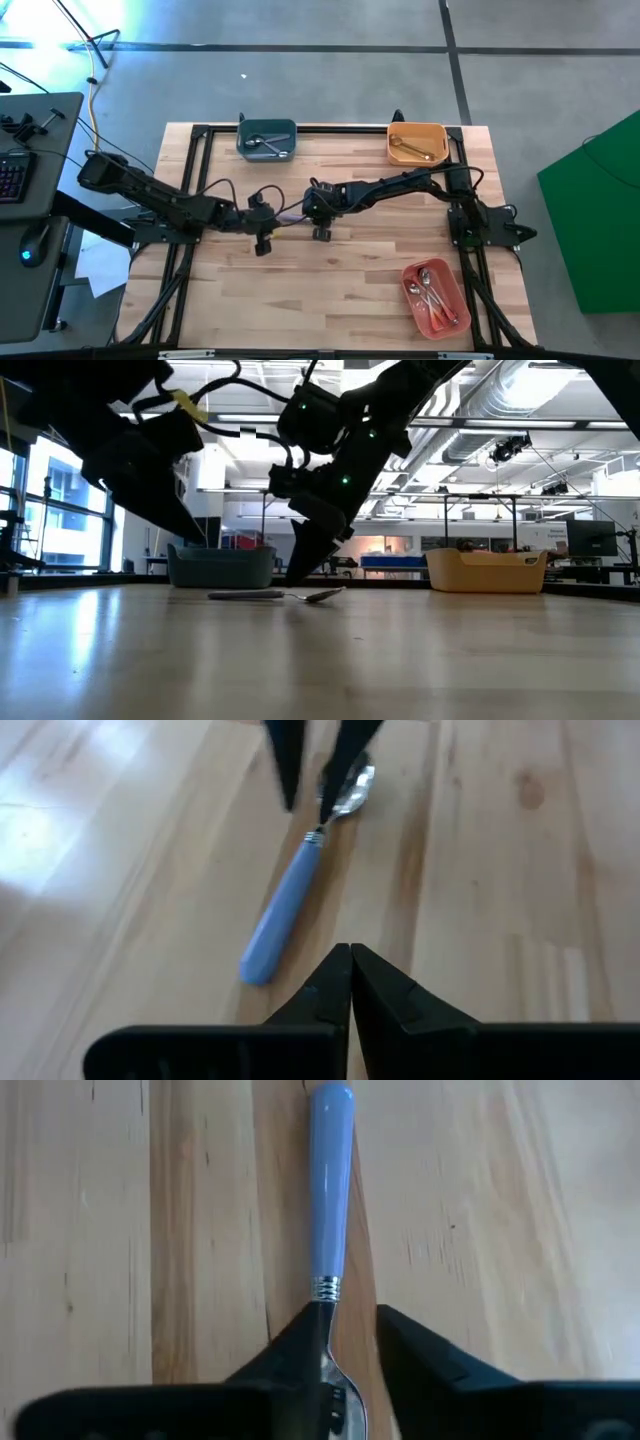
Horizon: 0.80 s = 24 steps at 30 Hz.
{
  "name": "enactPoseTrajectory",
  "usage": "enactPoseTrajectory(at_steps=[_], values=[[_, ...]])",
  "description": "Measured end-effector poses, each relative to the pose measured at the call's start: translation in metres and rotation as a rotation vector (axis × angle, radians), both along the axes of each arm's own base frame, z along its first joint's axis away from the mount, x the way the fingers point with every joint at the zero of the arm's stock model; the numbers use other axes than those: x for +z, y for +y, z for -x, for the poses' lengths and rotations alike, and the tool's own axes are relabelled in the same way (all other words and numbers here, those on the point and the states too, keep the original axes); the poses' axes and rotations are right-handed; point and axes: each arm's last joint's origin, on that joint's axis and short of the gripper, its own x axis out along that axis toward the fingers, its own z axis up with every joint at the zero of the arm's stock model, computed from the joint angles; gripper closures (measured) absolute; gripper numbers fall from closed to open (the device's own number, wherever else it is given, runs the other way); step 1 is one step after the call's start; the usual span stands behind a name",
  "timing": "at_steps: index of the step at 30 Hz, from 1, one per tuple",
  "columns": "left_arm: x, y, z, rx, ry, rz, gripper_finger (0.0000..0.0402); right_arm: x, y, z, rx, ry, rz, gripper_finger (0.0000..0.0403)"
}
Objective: Sort silverware by color (type)
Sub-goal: Put the violet spoon into the dark green bin
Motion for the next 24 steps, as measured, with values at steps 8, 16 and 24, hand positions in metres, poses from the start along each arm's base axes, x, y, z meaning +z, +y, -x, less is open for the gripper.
enactPoseTrajectory(at_steps=[8,16,24], values=[[-0.003,0.022,-0.004,-0.037,0.039,0.026,0.0335,0.001,0.001,-0.001,0.008,-0.013,-0.015,0.0372],[-0.020,0.038,-0.019,-0.128,0.064,-0.051,0.0243,0.003,0.003,0.000,0.014,-0.010,-0.013,0.0285],[-0.033,0.049,-0.041,-0.176,-0.028,-0.039,0.0220,0.036,0.021,0.026,0.009,0.105,0.058,0.0270]])
